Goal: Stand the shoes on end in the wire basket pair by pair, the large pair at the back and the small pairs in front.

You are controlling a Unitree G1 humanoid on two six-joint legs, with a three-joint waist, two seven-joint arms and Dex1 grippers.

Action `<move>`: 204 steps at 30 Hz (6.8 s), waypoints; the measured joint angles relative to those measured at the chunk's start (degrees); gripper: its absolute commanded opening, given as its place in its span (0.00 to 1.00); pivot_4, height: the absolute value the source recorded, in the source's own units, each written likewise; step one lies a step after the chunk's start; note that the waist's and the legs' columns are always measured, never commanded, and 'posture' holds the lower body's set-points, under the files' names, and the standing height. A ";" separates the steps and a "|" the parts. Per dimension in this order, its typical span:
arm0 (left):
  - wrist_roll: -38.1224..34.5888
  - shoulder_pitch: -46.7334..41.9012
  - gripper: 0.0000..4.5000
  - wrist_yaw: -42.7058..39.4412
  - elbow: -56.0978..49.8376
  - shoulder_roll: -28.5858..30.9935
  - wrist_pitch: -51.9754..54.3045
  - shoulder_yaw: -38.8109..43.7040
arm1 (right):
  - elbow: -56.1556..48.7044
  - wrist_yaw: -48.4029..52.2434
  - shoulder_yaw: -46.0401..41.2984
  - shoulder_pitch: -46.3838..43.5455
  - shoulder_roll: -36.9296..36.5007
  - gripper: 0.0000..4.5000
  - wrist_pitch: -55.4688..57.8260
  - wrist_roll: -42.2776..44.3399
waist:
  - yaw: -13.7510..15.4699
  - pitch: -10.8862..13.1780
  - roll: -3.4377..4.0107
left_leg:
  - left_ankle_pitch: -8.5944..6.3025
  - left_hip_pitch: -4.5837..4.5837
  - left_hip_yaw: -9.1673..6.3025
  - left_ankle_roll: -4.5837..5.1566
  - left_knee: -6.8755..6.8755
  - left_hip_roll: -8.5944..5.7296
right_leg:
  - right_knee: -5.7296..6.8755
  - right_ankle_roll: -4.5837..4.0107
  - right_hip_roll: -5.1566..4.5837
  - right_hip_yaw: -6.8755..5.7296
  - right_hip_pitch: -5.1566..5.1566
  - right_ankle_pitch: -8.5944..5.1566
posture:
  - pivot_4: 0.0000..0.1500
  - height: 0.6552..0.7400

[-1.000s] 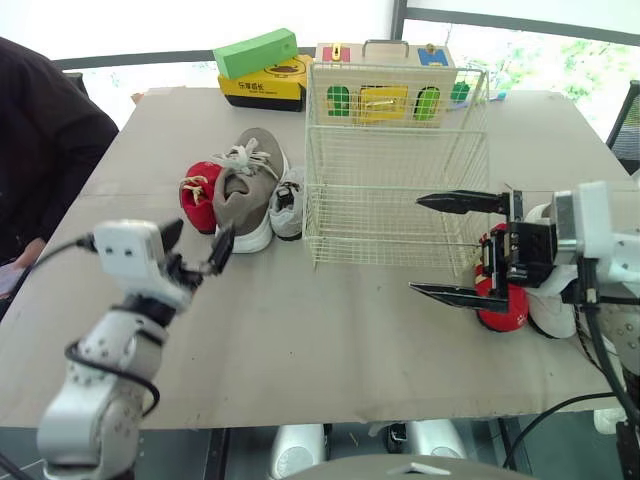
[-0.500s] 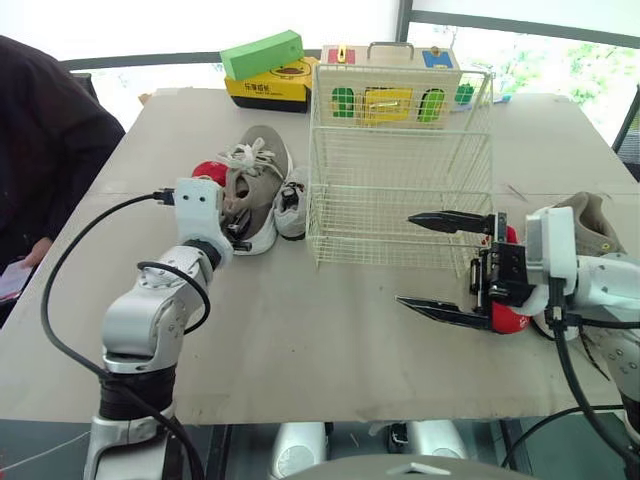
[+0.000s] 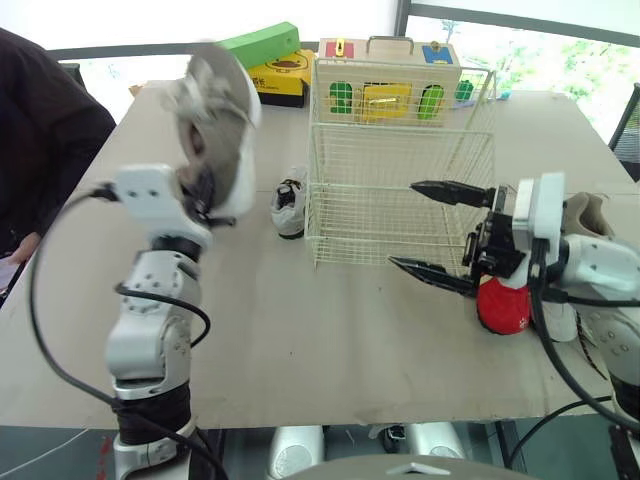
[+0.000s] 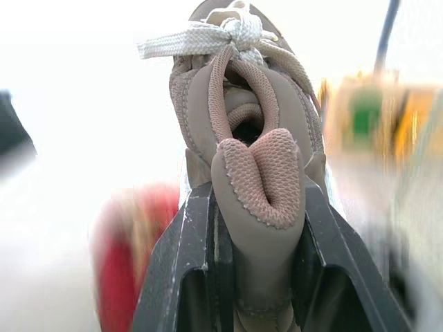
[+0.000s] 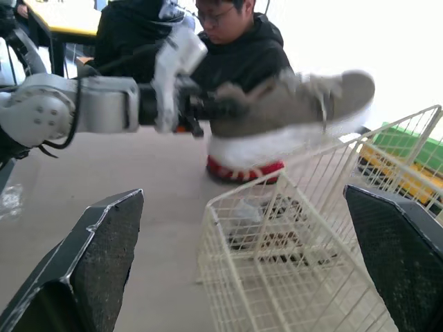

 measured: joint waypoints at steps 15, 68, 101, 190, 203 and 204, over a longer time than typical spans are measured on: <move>14.46 -15.24 0.15 -28.55 12.20 17.41 -34.15 -17.69 | 37.91 12.38 16.40 -55.33 -7.79 1.00 -3.37 -24.94 | -1.20 0.28 0.51 | 0.02 -0.75 0.44 0.01 -0.05 0.09 | 0.06 0.01 0.05 -0.08 -0.96 0.07 | 1.00 1.00; 24.70 -24.56 0.25 -39.31 29.31 17.60 -55.63 -21.21 | 59.16 29.29 19.64 -58.45 -3.53 0.00 -39.78 -48.74 | -1.28 0.48 0.82 | 0.21 -0.83 0.51 -0.33 0.53 0.11 | 0.87 0.05 0.02 -0.04 -1.11 0.06 | 1.00 1.00; -42.40 -24.22 0.73 -15.43 21.32 -2.61 8.23 -17.42 | 13.12 -4.06 -5.33 -41.50 9.45 0.00 42.73 -20.94 | -0.09 0.51 0.84 | 0.30 -0.81 -0.13 -0.47 0.75 0.00 | 0.92 0.05 0.04 -0.39 -0.72 0.05 | 1.00 1.00; -7.25 -64.15 0.31 -54.17 76.08 9.02 -4.95 -17.13 | -17.48 -9.26 -36.15 10.96 4.48 0.94 27.66 10.55 | 0.00 0.58 0.83 | 0.12 -1.08 -0.71 -0.16 0.20 0.02 | -0.05 0.13 0.31 -0.73 -0.55 0.00 | 1.00 1.00; 17.40 -71.72 0.62 -69.21 98.56 6.55 -32.04 -31.16 | -21.18 -17.85 -41.90 27.92 -0.90 0.94 15.58 23.66 | 0.04 0.59 0.77 | 0.12 -0.90 -0.58 -0.15 0.29 -0.01 | 0.05 0.31 0.32 -0.46 -0.44 -0.13 | 1.00 1.00; 17.97 -71.32 0.74 -70.13 99.23 5.91 -32.66 -31.10 | -21.18 -18.40 -41.40 28.30 -1.56 0.94 14.66 24.23 | -0.04 0.62 0.74 | 0.12 -0.91 -0.59 -0.15 0.29 0.00 | 0.05 0.29 0.32 -0.45 -0.44 -0.12 | 1.00 1.00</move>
